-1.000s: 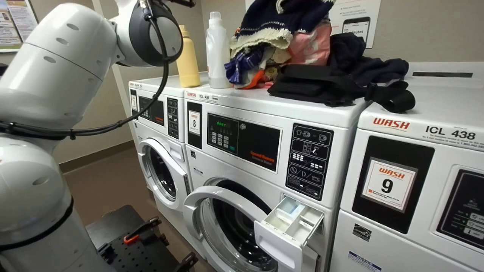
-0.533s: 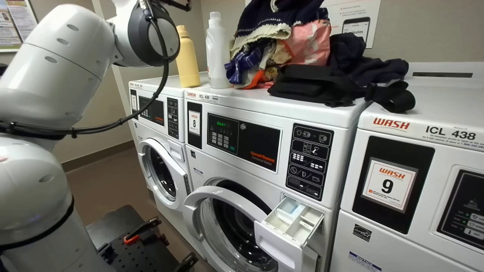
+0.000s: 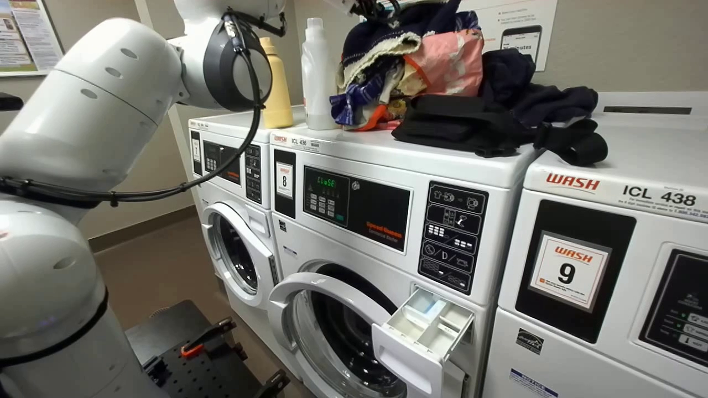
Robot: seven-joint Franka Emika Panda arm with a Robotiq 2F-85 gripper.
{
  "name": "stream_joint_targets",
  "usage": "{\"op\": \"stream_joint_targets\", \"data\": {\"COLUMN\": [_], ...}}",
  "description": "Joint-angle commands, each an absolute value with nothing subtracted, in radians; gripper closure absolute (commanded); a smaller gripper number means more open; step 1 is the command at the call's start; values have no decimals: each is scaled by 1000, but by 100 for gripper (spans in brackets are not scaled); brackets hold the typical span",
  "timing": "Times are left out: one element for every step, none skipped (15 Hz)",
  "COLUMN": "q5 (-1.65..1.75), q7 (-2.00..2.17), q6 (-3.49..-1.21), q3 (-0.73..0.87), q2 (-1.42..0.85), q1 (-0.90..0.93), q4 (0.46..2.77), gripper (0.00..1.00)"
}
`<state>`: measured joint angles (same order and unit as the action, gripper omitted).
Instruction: Move the blue knitted cloth to the left
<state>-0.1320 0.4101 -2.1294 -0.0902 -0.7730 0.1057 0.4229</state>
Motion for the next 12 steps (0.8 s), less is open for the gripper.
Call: {"op": "stream_joint_targets", "data": {"q5": [-204,-216,-226,-224,-226,-222,-217,-214,-208,-208,-205,-207], "q7": [342,327,326,331,344,337,342,344,349,349,352,350], "q6": [-2017,-2045,-2026,-2018,-1956,-1994,-1987,-1989,-1997,-2000,-2001,-1996], "q3": [-146,-166,-174,-178,-163,-179,-177,-179,-174,-175,-173,-175], "q2": [-823,-758,-760,-762,-831,-763,-762,-761,-760,-755,-750,-740], "q1": [79,64,57,52,63,47,47,46,48,48,49,48], "q4": [350,472,473,474,351,471,468,465,461,456,454,451], "gripper": [97,97,65,64,57,50,43,35,28,19,13,5]}}
